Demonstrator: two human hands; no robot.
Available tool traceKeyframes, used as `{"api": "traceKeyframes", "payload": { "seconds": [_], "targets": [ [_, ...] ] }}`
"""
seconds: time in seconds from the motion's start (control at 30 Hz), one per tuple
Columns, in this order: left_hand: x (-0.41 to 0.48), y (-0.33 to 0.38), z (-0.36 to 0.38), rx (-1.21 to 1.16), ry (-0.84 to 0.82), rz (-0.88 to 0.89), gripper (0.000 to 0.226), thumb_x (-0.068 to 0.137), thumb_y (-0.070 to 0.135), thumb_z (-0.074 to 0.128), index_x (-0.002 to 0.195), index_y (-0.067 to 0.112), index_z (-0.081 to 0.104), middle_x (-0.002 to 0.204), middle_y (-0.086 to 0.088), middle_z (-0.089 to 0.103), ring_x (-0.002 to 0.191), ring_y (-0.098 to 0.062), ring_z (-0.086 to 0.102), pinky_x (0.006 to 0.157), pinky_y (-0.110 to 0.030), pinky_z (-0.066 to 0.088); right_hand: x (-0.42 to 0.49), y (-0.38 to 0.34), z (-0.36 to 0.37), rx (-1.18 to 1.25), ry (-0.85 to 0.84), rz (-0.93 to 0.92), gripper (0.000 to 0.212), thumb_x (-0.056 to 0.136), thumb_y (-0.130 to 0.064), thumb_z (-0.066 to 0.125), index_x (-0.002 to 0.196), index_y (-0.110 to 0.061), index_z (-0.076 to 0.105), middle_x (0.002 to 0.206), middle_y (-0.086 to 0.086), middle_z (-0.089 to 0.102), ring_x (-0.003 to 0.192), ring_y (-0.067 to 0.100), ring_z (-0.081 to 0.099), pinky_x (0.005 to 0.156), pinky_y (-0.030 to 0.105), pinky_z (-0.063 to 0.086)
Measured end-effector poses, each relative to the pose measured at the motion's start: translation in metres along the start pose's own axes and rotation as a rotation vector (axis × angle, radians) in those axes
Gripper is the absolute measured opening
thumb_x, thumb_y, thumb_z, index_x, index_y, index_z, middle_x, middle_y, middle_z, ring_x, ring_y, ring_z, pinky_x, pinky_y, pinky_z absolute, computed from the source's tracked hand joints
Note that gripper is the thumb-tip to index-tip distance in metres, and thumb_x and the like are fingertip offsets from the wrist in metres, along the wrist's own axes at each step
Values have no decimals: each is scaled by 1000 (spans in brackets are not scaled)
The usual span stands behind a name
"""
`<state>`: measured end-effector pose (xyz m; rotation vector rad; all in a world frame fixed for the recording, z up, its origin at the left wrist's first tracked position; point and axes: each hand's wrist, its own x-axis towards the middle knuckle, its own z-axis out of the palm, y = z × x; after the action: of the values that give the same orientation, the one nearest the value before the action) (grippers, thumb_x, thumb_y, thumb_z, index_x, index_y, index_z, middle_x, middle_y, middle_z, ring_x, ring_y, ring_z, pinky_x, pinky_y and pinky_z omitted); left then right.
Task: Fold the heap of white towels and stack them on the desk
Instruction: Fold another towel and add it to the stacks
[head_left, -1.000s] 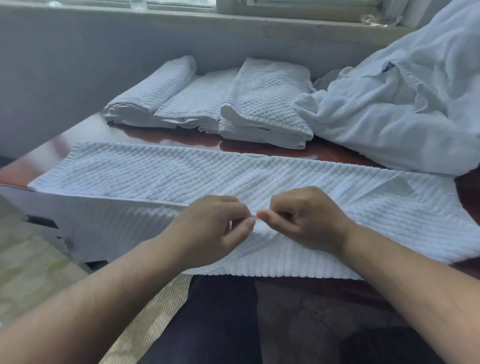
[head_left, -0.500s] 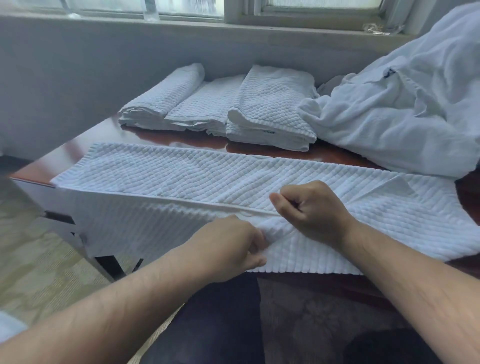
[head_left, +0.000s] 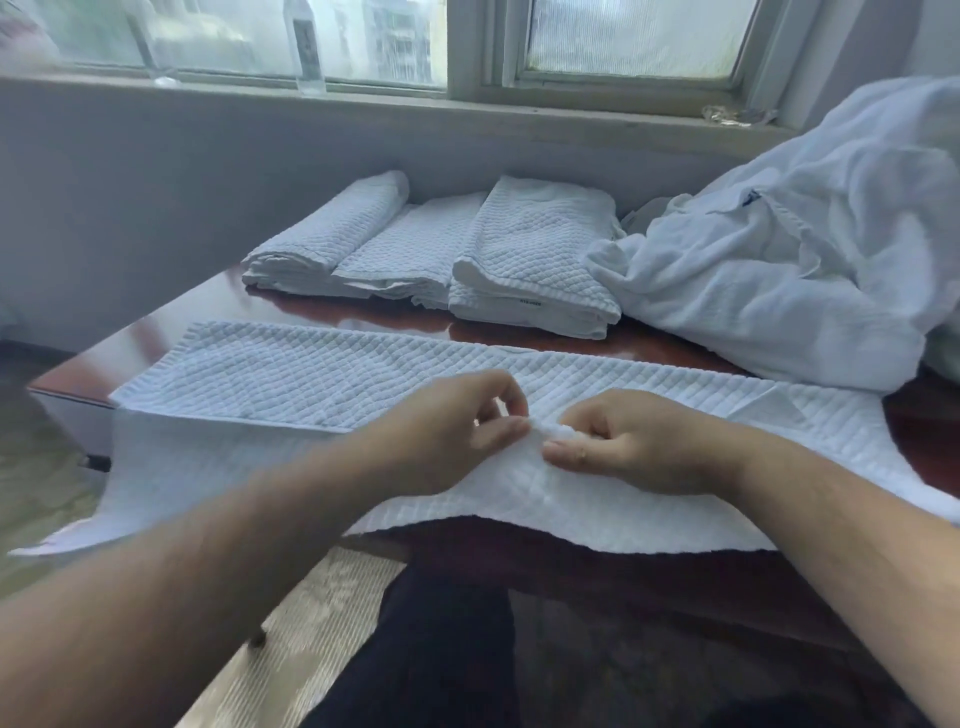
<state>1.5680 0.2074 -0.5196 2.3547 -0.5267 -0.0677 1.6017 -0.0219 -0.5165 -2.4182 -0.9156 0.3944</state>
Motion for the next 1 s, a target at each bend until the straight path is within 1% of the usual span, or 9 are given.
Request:
{"api": "traceKeyframes", "payload": {
  "seconds": [0.13, 0.23, 0.3, 0.43, 0.53, 0.67, 0.73, 0.83, 1.0],
  "targets": [
    [28, 4, -15, 32, 14, -15, 19, 92, 49, 65, 98, 31, 59, 64, 15, 59, 51, 4, 50, 47, -15, 36, 8, 8, -5, -27, 257, 70, 45, 95, -49, 62, 63, -23, 42, 58, -12, 42, 53, 4, 40, 55, 26, 32],
    [31, -9, -24, 183, -35, -113, 40, 86, 57, 67, 110, 26, 58, 89, 9, 64, 78, -8, 61, 67, -29, 49, 16, 19, -7, -100, 489, 164, 41, 96, -47, 59, 65, -22, 48, 59, -9, 51, 56, 7, 48, 54, 30, 35],
    [25, -28, -35, 358, -72, -168, 42, 86, 62, 65, 105, 25, 55, 87, 12, 55, 77, -7, 53, 64, -28, 42, 20, 26, -8, -182, 555, 278, 42, 97, -48, 55, 66, -21, 48, 62, -7, 54, 61, 10, 51, 54, 33, 34],
    [7, -72, -64, 473, -61, -255, 42, 86, 64, 62, 77, 28, 42, 70, 10, 45, 61, -4, 41, 54, -27, 27, 31, 27, -11, -371, 415, 412, 40, 96, -54, 50, 69, -25, 50, 72, -10, 58, 72, 10, 52, 66, 35, 35],
    [1, -94, -75, 406, -14, -236, 45, 83, 67, 60, 76, 23, 55, 66, 6, 52, 57, -12, 45, 54, -30, 31, 51, 8, -3, -400, 273, 299, 43, 89, -71, 50, 81, -29, 55, 78, -17, 58, 75, 3, 52, 82, 36, 38],
    [0, -111, -82, 288, 69, -207, 38, 77, 65, 71, 76, 29, 61, 62, 12, 57, 51, -1, 50, 50, -24, 34, 100, -33, 25, -301, 184, 156, 53, 84, -77, 53, 113, -34, 59, 97, -20, 50, 95, 8, 51, 80, 33, 40],
    [-7, -123, -89, 286, 104, -234, 36, 74, 65, 74, 78, 32, 62, 67, 13, 61, 55, 2, 55, 50, -22, 35, 121, -46, 34, -334, 176, 141, 32, 91, -65, 56, 98, -35, 55, 88, -18, 50, 90, 10, 53, 69, 31, 37],
    [-31, -148, -111, 309, 139, -297, 39, 69, 67, 77, 82, 35, 61, 75, 13, 62, 65, -1, 57, 54, -26, 36, 141, -50, 38, -312, 244, 195, 27, 96, -50, 57, 82, -31, 44, 81, -13, 51, 75, 7, 48, 57, 28, 30],
    [-84, -184, -155, 388, 95, -399, 43, 62, 61, 85, 89, 42, 58, 77, 16, 60, 70, 1, 56, 53, -20, 35, 167, -69, 45, -375, 160, 224, 22, 94, -50, 51, 92, -28, 48, 94, -8, 58, 81, 11, 52, 67, 33, 41]
  ]
}}
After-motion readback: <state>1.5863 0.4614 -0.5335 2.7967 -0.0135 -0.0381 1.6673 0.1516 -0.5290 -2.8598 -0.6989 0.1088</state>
